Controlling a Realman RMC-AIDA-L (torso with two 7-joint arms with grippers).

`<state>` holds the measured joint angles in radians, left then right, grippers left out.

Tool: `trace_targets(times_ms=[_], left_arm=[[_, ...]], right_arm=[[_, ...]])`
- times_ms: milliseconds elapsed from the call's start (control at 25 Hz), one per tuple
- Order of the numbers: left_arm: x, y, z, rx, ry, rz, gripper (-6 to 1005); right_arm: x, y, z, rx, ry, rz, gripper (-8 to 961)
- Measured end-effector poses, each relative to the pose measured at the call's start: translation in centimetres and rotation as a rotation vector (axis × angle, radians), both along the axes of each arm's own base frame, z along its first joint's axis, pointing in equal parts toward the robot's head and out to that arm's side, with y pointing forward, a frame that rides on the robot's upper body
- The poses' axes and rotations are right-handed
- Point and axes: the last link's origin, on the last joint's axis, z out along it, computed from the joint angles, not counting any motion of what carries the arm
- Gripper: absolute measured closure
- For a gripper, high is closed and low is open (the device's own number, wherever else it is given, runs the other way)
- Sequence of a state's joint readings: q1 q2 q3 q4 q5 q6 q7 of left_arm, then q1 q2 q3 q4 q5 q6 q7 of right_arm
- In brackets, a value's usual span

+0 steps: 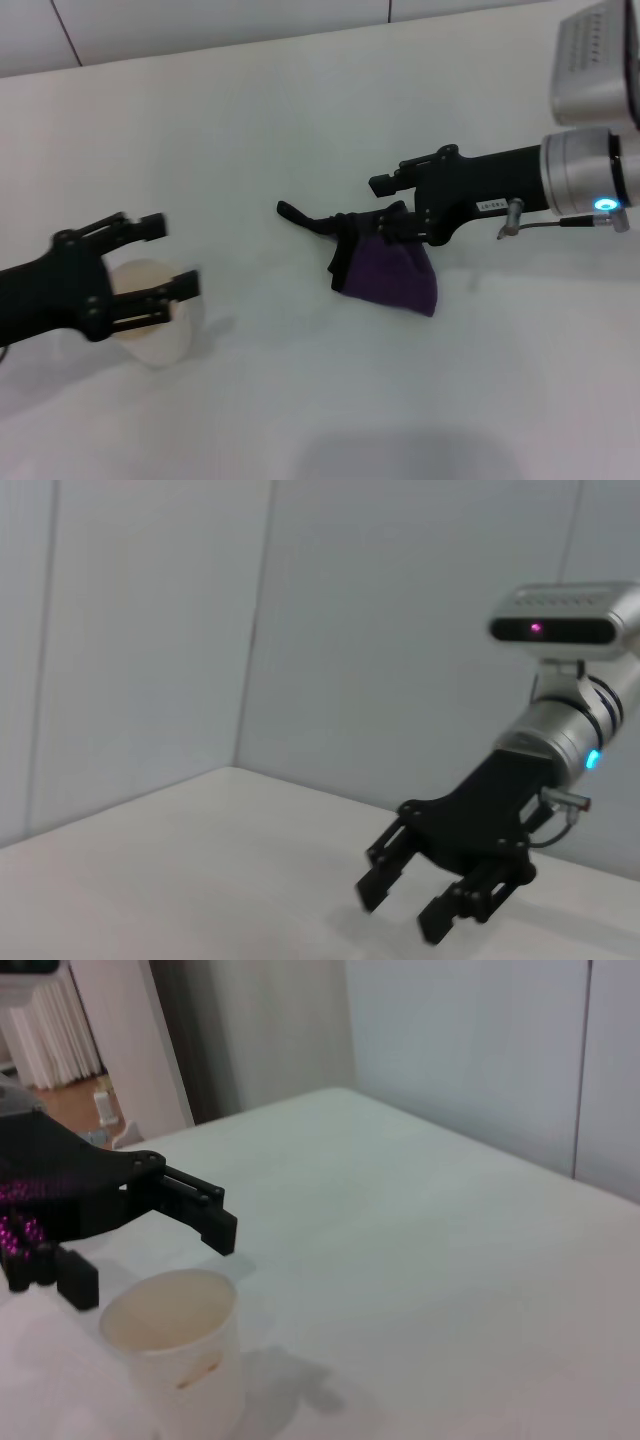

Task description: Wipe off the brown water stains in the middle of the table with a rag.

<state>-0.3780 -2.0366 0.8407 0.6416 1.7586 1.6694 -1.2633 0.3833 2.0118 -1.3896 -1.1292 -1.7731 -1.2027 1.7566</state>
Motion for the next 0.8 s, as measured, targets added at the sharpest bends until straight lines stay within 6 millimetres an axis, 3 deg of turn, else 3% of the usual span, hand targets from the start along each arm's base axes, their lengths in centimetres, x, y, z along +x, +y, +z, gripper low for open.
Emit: trace_targets(times_ms=[280,800], left_arm=[[-1.9,-0.8,1.8,0.002,0.014,0.061,111],[-2.0,-0.8,1.9,-0.046,0.045,0.072,111]], right_arm=[[1.0,-0.9,0.2,0.027,0.067,0.052,439],[1.7,-1.4,0.3,0.040,0.119,0.076,438]])
